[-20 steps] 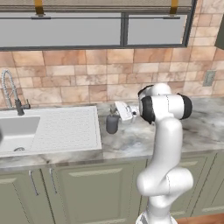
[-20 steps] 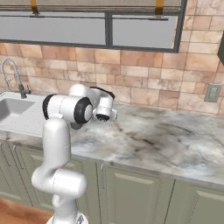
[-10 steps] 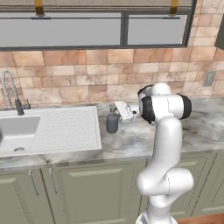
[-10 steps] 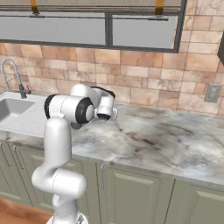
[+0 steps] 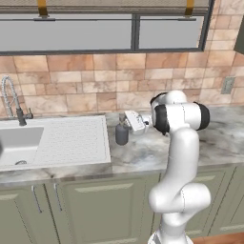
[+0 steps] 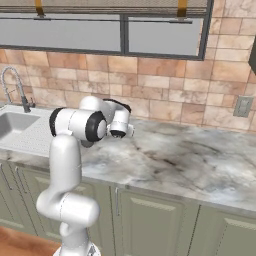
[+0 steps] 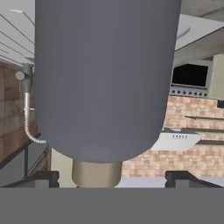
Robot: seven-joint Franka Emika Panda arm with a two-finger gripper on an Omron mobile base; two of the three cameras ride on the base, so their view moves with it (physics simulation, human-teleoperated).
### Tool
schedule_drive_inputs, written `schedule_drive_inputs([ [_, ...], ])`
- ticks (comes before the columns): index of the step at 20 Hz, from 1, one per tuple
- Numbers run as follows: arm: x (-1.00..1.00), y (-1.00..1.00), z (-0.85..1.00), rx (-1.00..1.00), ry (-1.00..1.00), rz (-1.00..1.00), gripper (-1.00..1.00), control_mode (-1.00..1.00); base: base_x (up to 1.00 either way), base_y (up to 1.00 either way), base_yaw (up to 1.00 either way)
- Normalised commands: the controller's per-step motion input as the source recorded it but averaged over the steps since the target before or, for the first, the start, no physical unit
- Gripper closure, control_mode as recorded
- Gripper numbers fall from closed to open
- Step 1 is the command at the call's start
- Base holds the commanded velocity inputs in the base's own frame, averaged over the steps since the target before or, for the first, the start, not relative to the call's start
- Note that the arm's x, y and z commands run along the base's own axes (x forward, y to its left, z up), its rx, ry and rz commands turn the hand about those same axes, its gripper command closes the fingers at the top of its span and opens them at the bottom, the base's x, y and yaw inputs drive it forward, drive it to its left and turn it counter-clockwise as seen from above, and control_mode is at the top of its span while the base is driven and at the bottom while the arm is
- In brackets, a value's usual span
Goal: Restock the sink supplies by placing the sponge and soap dispenser on the counter and next to the sink. Make sure the soap dispenser is upright.
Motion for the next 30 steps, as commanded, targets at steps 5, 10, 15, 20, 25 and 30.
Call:
schedule_drive_inputs([
  [5, 0.00, 0.00, -0.02, 0.00, 0.02, -0.01, -1.00, -1.00, 0.00, 0.00, 0.00],
  [10, 0.01, -0.22, -0.01, 0.00, 0.06, -0.07, -1.00, -1.00, 0.00, 0.00, 0.00],
  [15, 0.00, -0.26, 0.12, 0.00, 0.01, -0.10, -1.00, -1.00, 0.00, 0.00, 0.00],
  [20, -0.34, -0.01, 0.74, -0.01, -0.16, -0.06, -1.00, -1.00, 0.00, 0.00, 0.00],
  [25, -0.69, 0.00, 0.88, -0.11, -0.37, 0.00, -1.00, -1.00, 0.00, 0.00, 0.00],
  [30, -0.91, 0.00, 0.30, -0.21, -0.45, 0.00, -1.00, -1.00, 0.00, 0.00, 0.00],
])
